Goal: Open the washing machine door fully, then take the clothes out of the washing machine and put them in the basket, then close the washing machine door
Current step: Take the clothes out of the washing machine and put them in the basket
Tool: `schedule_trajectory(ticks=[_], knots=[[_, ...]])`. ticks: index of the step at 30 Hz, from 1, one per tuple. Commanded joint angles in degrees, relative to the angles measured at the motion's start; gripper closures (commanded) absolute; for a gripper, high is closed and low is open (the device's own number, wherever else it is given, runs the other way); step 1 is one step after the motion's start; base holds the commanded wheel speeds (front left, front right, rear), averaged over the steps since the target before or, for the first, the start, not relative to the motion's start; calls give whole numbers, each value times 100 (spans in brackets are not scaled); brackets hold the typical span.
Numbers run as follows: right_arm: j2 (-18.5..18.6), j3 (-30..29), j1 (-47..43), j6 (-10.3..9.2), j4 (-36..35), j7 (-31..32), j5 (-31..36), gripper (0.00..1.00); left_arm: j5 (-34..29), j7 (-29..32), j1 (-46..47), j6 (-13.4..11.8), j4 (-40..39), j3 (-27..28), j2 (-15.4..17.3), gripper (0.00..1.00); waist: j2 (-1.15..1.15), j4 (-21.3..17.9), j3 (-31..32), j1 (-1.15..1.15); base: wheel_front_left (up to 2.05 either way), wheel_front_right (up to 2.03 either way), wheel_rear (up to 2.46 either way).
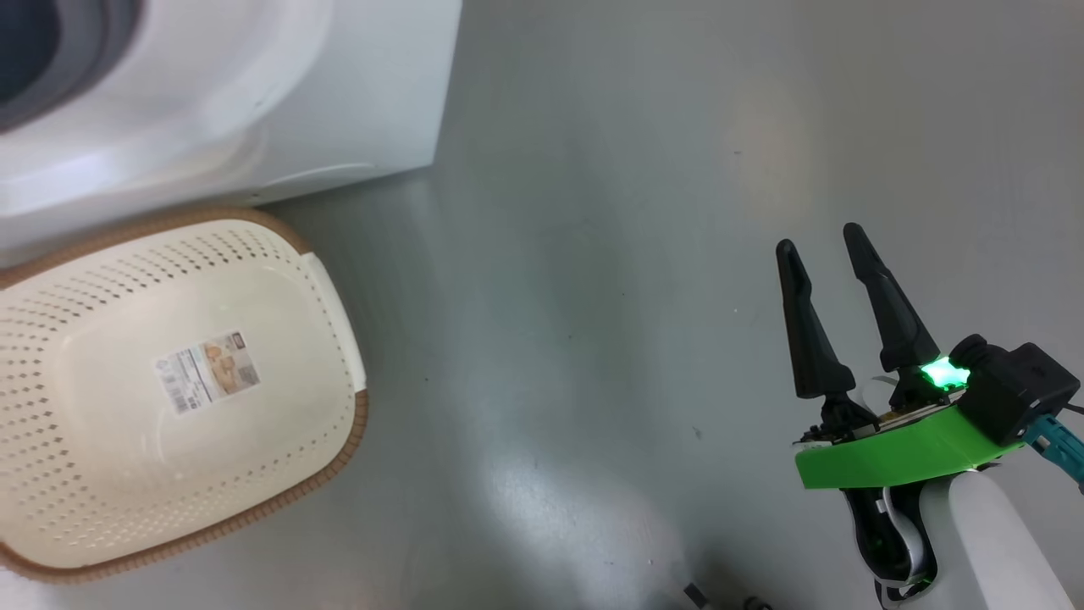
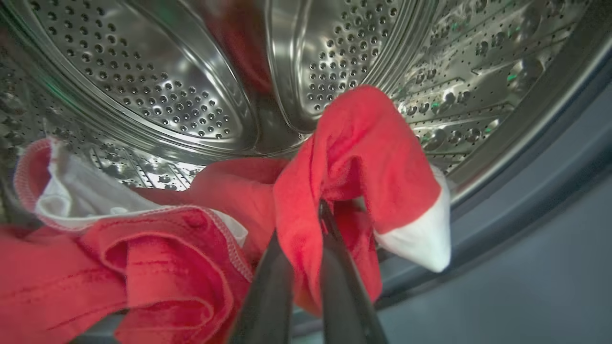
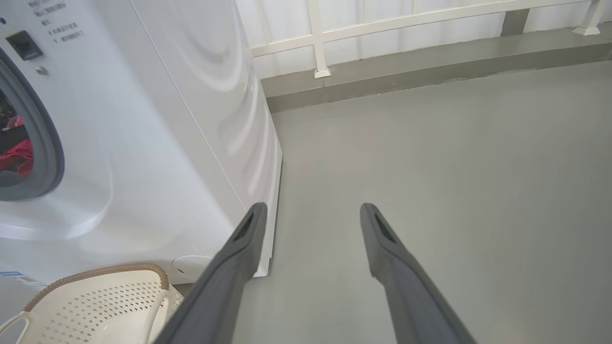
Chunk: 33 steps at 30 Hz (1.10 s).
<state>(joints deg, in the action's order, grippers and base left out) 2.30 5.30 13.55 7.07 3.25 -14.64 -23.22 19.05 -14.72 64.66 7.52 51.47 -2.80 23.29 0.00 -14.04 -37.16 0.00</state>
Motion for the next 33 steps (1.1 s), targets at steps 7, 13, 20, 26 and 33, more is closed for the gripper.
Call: schedule_trajectory(ticks=[7,13,20,26,33], knots=[[58,32,-52,42,-10,-36,27,0,-258,-28,-848,-8,-985,899,-193,100,0,259,440,0,0,0,0],[58,11,-178,42,80,-36,21,0,-510,-28,-1661,-5,-1730,1394,-601,100,0,386,798,0,0,0,0],[58,7,-369,42,174,-36,-5,0,-504,-28,-2600,-4,-2496,1604,-938,100,0,520,1163,0,0,0,0],[58,-27,-574,42,238,-36,-10,0,-433,-28,-3363,-4,-3211,1687,-1210,100,0,608,1467,0,0,0,0],[58,-116,-760,42,277,-36,8,0,-371,-28,-4066,-4,-4118,1549,-1460,100,0,742,1704,0,0,0,0]])
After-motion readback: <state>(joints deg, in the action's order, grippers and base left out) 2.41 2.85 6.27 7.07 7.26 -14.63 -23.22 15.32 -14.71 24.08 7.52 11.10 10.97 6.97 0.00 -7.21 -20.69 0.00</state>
